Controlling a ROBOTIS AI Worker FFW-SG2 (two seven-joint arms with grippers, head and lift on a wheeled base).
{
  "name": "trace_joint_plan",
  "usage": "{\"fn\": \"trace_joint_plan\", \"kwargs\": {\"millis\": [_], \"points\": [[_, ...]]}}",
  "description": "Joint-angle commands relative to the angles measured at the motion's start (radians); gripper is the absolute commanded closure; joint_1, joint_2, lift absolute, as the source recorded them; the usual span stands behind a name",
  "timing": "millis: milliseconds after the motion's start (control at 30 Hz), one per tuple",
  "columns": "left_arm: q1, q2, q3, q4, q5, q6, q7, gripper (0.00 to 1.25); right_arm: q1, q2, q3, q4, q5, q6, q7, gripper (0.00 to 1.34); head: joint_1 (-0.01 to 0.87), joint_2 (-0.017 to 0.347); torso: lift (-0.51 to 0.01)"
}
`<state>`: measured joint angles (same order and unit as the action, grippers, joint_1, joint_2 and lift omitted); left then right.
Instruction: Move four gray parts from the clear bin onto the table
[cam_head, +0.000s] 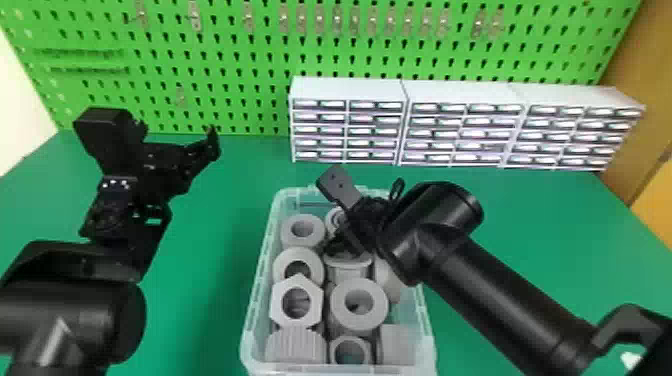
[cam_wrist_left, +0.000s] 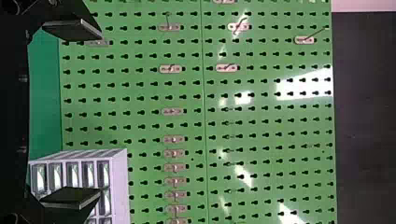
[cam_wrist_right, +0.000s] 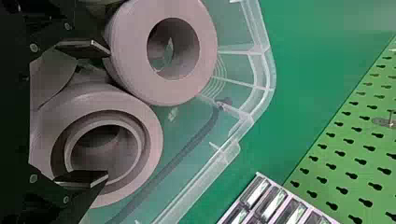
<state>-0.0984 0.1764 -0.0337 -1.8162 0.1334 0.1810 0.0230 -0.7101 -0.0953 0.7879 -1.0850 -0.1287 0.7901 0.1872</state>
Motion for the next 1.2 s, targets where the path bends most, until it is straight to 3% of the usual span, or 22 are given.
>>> {"fn": "trace_joint_plan", "kwargs": {"millis": [0, 633, 733, 900, 1167], "points": [[0.000, 0.000, 0.000, 0.000, 0.000, 0.000, 0.000, 0.11, 0.000, -0.001, 0.001, 0.004, 0.000, 0.000, 0.000, 0.35, 0.687, 0.026, -0.050], [0.000, 0.000, 0.001, 0.000, 0.000, 0.000, 0.000, 0.11, 0.004, -0.001, 0.001, 0.010, 0.000, 0.000, 0.000, 0.36, 0.687, 0.026, -0.050], [0.000, 0.000, 0.000, 0.000, 0.000, 0.000, 0.000, 0.11, 0.004, -0.001, 0.001, 0.010, 0.001, 0.000, 0.000, 0.44, 0.687, 0.026, -0.050], [0.002, 0.000, 0.001, 0.000, 0.000, 0.000, 0.000, 0.11, 0.009, -0.001, -0.002, 0.010, 0.003, 0.000, 0.000, 0.69, 0.687, 0.026, -0.050], [0.002, 0.000, 0.001, 0.000, 0.000, 0.000, 0.000, 0.11, 0.012, 0.000, -0.002, 0.010, 0.014, 0.008, 0.000, 0.71, 0.687, 0.026, -0.050]]}}
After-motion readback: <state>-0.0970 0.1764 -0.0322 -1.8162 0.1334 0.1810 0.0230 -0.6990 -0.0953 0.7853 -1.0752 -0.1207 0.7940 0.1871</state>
